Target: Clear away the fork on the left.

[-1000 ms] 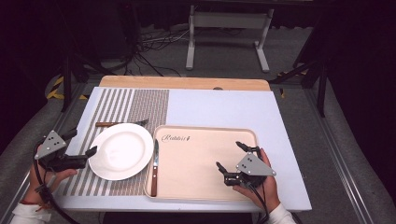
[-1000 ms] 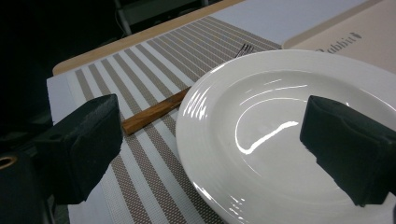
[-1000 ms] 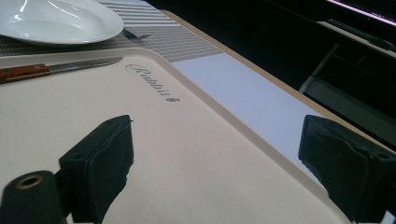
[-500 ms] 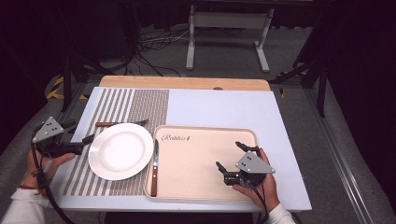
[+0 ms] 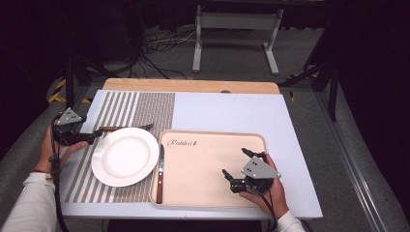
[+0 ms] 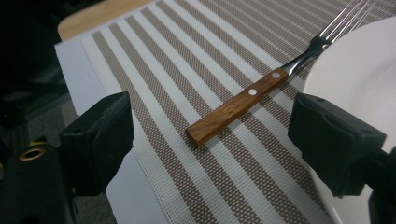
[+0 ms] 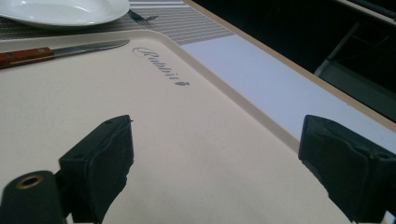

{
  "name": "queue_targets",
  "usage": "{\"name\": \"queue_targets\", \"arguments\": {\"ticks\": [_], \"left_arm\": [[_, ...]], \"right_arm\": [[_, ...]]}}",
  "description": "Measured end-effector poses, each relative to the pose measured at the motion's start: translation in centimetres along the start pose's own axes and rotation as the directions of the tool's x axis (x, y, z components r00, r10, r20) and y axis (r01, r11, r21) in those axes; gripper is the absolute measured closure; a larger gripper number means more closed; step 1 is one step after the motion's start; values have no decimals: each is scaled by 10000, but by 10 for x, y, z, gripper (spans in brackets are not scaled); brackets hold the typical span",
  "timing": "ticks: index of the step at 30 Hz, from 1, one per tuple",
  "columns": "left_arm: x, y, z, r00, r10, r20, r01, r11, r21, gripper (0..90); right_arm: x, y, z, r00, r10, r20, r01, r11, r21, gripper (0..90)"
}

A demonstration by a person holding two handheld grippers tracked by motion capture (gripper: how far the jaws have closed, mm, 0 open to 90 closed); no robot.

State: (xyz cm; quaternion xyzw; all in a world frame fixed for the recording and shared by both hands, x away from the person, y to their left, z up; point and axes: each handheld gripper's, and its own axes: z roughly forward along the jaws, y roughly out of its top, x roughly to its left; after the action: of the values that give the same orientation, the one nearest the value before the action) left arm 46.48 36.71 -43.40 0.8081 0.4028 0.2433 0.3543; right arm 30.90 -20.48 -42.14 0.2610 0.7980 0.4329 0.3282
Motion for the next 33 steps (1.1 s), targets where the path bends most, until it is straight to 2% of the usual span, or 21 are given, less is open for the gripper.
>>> {"name": "queue_targets", "arguments": {"ticks": [4, 10, 12, 13, 16, 19, 21, 24, 27, 29, 31, 32, 33], "left_arm": [[4, 5, 7, 9999, -87, -117, 90, 9997, 238, 154], [10, 8, 25, 9998, 17, 215, -31, 9977, 675, 155], [10, 7, 28, 9996, -86, 255, 68, 9974, 714, 155], [9, 6, 33, 9986, -33, 527, -6, 9972, 741, 158], [8, 6, 39, 9982, 142, 578, -194, 9957, 907, 165], [9, 5, 44, 9979, 82, 650, -138, 9962, 856, 173], [10, 4, 46, 9965, -64, 830, -3, 9968, 803, 180], [9, 2, 52, 9942, 74, 1075, -191, 9939, 1083, 192], [9, 2, 53, 9915, 209, 1281, -348, 9937, 1068, 249], [9, 2, 53, 9879, 76, 1547, -242, 9941, 1058, 291], [9, 1, 52, 9833, 21, 1819, -214, 9943, 1044, 384], [9, 1, 51, 9810, 167, 1931, -373, 9939, 1033, 433], [8, 2, 51, 9806, 111, 1958, -327, 9937, 1076, 465]], "right_arm": [[0, -7, 4, 9995, 133, -277, -124, 9994, 323, 114], [3, -10, 5, 9982, -23, -594, 59, 9982, 599, 114], [2, -11, 5, 9982, -27, -606, 68, 9977, 670, 114], [2, -11, 6, 9982, 9, -603, 33, 9975, 709, 114], [1, -11, 6, 9982, 94, -596, -51, 9974, 713, 114], [-1, -11, 6, 9966, 257, -787, -199, 9971, 731, 115], [-2, -12, 7, 9958, 336, -849, -270, 9967, 770, 116], [-4, -13, 8, 9945, 464, -935, -387, 9958, 826, 117], [-5, -12, 9, 9936, 532, -999, -450, 9955, 831, 117], [-6, -12, 9, 9926, 555, -1078, -467, 9955, 825, 119], [-6, -13, 9, 9917, 543, -1163, -441, 9951, 890, 121], [-6, -14, 10, 9912, 566, -1194, -462, 9950, 887, 122], [-6, -14, 10, 9909, 562, -1224, -453, 9949, 902, 122]]}}
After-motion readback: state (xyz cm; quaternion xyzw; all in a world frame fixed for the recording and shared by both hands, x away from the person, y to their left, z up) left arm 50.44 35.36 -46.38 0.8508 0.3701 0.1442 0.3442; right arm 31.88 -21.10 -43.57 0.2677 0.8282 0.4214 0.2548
